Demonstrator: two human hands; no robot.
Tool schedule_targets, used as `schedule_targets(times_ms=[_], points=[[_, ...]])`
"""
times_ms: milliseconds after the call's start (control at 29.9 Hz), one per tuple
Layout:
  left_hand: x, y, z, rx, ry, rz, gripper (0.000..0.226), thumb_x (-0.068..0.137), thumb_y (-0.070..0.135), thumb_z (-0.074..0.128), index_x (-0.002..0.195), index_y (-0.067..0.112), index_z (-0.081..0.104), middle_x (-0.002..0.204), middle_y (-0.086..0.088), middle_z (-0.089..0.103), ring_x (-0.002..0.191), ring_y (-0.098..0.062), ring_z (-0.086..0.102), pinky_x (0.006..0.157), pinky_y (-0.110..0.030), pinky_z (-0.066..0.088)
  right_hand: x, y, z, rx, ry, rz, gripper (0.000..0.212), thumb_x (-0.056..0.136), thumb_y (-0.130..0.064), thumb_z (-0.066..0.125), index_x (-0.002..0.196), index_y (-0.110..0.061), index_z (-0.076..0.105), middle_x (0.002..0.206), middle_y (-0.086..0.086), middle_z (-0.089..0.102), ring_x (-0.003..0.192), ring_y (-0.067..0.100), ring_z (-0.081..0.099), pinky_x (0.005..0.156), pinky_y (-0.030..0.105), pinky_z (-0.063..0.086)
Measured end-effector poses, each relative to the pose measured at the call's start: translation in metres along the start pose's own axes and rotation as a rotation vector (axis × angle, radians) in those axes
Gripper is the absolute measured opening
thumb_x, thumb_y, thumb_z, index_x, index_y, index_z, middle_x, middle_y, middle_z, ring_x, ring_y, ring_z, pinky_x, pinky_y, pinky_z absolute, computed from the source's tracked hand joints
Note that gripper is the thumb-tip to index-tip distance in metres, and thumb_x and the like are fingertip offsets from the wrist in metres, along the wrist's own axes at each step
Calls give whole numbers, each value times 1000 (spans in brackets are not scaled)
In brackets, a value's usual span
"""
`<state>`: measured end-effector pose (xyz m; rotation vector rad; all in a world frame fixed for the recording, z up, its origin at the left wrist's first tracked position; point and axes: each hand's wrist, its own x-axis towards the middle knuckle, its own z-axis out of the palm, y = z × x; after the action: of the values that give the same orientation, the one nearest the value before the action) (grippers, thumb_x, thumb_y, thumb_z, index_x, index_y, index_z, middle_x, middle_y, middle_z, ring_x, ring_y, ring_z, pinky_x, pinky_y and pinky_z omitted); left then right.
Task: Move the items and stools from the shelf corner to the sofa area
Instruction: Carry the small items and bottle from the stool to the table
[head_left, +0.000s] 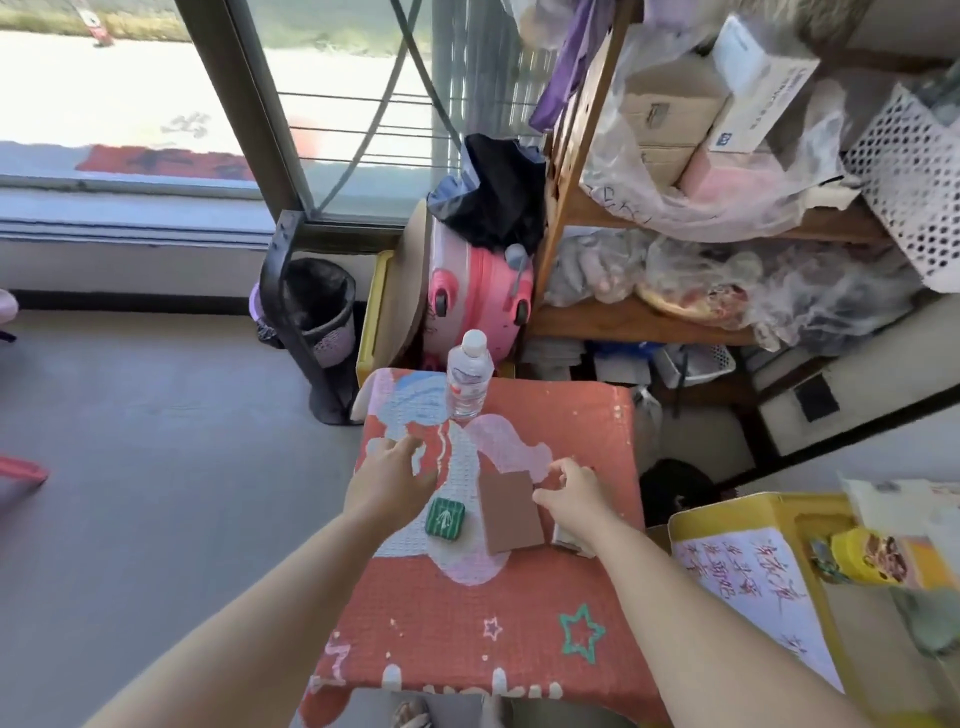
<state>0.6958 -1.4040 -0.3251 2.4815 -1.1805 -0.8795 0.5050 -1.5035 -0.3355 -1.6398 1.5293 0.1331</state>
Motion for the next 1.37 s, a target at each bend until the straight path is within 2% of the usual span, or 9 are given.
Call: schedule_targets(times_ms=[167,301,468,602,769,970,1137,1271,1371], points=[[25,-7,36,4,-54,-122,52,91,32,51,140,17,39,142,-7,44,124,-25,49,95,-36,43,41,18,12,-23,-62,20,45,87,-21,59,131,-19,46,140,10,43,119,22,48,80,26,35],[34,-19,67,-19,-113,-195,53,90,32,54,139,15,41,141,-7,47,124,-26,50,97,-38,44,66,28,34,-36,-101,59,51,85,-22,60,133,-18,42,137,9,45,117,25,52,83,30,45],[45,-35,99,-20,-167,-251,55,91,32,52,141,16,38,142,-8,45,123,-27,50,95,-39,44,78,39,68,-53,-82,112,61,84,-31,61,139,-18,37,138,6,46,121,25,51,90,32,45],[56,-42,118,-2,-195,-250,55,91,33,52,141,16,37,143,-6,43,124,-26,48,92,-37,44,83,49,87,-82,-27,158,72,84,-39,63,144,-19,27,143,10,37,129,29,42,101,39,41],[67,-46,139,36,-207,-199,55,91,33,52,142,19,37,140,-6,44,123,-26,48,88,-38,48,91,55,100,-124,40,151,84,82,-41,65,148,-19,18,147,11,31,137,28,31,105,39,35],[70,-48,158,102,-188,-183,54,90,28,56,140,18,37,129,-7,45,116,-26,47,80,-37,47,100,47,119,-252,57,213,103,77,-48,69,150,-12,6,148,11,31,135,29,33,107,39,34],[71,-50,160,48,-175,-175,54,89,23,59,138,14,38,130,-10,44,118,-28,44,86,-36,44,103,43,125,-238,99,289,107,71,-44,76,148,-9,11,146,11,31,134,29,33,102,42,38],[72,-50,159,9,-147,-222,44,84,23,65,123,13,45,121,-10,48,109,-28,47,82,-37,45,105,44,129,-193,140,311,93,63,-41,82,134,-7,32,138,12,38,128,30,38,101,39,39],[71,-49,161,-27,-125,-235,42,82,23,68,116,13,45,119,-10,47,102,-27,48,78,-36,45,105,44,133,-144,170,306,92,60,-38,84,129,-7,33,136,13,39,126,31,40,100,39,39]])
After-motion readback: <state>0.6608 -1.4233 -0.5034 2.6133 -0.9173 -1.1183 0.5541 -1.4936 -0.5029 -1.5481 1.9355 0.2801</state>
